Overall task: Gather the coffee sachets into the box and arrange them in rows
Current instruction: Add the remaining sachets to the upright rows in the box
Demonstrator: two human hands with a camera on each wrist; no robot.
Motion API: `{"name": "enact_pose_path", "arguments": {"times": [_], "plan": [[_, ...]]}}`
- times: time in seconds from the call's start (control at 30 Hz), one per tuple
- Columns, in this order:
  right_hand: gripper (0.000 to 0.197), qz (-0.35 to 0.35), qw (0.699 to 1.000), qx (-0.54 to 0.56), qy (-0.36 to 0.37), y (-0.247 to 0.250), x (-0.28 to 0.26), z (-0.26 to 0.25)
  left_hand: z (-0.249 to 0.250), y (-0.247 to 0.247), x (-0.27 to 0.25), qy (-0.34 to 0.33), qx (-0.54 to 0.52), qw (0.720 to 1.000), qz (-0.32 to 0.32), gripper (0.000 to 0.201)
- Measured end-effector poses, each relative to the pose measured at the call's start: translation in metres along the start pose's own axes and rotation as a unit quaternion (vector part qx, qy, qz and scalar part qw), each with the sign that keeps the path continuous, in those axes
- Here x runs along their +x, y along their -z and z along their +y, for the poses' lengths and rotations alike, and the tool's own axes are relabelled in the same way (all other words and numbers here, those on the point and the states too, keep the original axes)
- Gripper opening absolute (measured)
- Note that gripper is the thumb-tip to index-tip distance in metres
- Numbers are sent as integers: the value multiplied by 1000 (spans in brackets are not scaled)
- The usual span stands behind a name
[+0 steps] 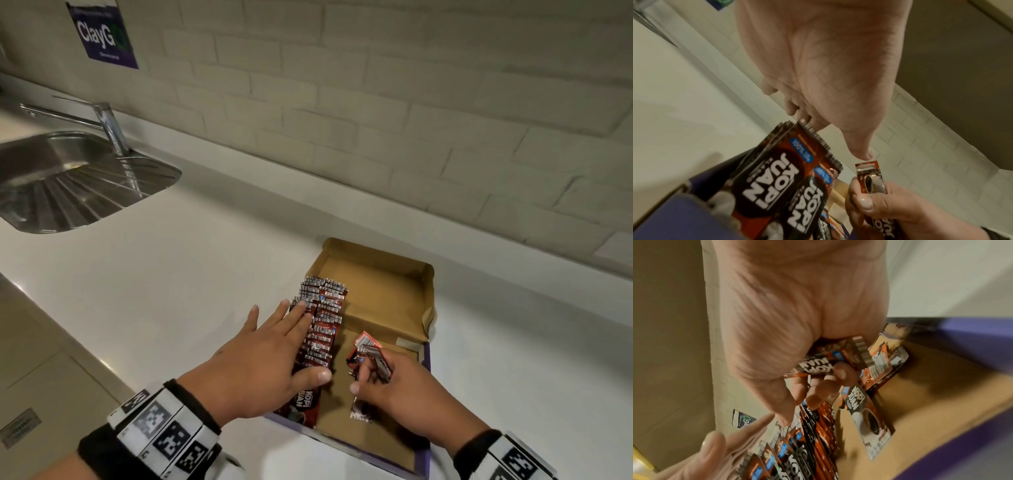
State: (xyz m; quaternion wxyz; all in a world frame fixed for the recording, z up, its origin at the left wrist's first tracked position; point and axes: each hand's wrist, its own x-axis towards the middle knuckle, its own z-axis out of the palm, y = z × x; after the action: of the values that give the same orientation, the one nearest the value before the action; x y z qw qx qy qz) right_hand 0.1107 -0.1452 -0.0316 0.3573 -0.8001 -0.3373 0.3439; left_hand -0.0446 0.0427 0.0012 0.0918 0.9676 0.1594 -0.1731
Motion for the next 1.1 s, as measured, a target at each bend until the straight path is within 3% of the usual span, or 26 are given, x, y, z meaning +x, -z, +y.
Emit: {"name": "enact_pose_path", "arguments": {"times": [0.3,0.43,0.53,0.77,0.93,1.1], "plan": [[18,-1,1000,3,-4,5,0,3,-5,1,0,4,7,1000,-11,107],[19,1,1000,-3,-4,9,-2,2,-11,7,7,22,-56,998,16,118],[19,8,1000,-12,-14,12,-2,4,-14,10,11,42,-111,993,0,112],[19,19,999,-2,-34,11,-4,5,-14,3,13,14,-161,987,-11,115],[17,29,999,2,-44,12,-5,3,-22,13,16,13,-285,958,26,103],[21,46,997,3,-62,12,-1,0,-34,18,22,-6,-396,918,23,105]]}}
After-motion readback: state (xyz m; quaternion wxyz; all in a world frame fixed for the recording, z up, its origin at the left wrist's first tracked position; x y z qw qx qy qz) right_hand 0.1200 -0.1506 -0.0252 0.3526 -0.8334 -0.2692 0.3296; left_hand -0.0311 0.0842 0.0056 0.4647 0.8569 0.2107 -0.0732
